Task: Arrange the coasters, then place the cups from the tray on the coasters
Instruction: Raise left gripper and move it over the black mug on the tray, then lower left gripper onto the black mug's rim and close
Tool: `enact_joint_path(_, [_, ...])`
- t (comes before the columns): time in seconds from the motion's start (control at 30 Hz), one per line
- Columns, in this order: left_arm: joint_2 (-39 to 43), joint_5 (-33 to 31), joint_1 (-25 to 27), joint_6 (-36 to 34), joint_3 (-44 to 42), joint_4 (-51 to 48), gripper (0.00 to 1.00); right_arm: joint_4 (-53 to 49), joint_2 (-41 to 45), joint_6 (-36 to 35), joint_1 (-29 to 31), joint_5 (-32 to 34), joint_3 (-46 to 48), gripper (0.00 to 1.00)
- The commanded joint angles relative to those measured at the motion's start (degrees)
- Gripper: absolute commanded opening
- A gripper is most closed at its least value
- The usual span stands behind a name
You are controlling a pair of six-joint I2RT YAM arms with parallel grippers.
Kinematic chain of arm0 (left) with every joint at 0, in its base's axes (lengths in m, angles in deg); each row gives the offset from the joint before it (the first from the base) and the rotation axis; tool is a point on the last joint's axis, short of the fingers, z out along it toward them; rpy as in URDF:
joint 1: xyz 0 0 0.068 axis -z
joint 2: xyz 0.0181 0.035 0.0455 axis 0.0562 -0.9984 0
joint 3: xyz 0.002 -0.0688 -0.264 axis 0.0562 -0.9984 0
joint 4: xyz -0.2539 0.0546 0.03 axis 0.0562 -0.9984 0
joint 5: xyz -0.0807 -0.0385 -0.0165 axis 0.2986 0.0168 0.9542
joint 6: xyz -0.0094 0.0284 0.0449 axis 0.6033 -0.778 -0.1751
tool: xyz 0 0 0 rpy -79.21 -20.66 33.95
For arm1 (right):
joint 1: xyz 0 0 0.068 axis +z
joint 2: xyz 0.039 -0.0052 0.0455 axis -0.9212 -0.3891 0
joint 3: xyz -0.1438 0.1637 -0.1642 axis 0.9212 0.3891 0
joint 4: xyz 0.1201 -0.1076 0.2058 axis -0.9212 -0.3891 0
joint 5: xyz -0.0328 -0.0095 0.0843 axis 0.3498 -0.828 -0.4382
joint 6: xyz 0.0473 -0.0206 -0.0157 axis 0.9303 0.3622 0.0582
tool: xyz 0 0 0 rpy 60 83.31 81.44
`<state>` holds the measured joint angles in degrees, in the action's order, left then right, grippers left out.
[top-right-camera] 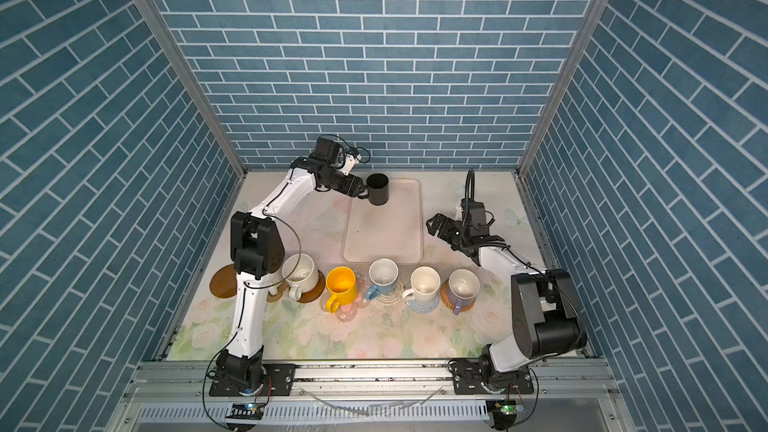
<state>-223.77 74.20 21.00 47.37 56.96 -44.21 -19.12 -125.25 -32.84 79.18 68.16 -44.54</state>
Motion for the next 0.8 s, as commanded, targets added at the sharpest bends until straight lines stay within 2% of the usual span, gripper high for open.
enact_joint_path(0.0, [-2.94, 1.17, -0.85, -2.98, 2.73, 0.82, 0.73, -2.99, 0.62, -2.99, -0.12, 1.58, -1.2, 0.98])
enact_joint_path(0.2, [-8.2, 3.66, -1.7, -2.64, 6.72, 1.08, 0.68, -6.44, 1.07, -4.61, -0.12, 2.66, -3.32, 0.98])
enact_joint_path(0.43, [-9.38, 5.64, -1.7, -2.73, 6.34, 3.68, 0.66, -7.87, -1.18, -4.58, -0.12, 3.04, -5.11, 0.98])
enact_joint_path(0.63, [-10.82, 7.47, -1.61, -0.8, 8.41, 4.26, 0.6, -9.12, -2.15, -4.06, -0.12, 2.84, -6.78, 0.98])
enact_joint_path(0.77, [-10.74, 7.47, -1.26, -0.45, 6.9, 5.78, 0.58, -9.43, -2.32, -4.14, -0.12, 2.88, -6.86, 0.98])
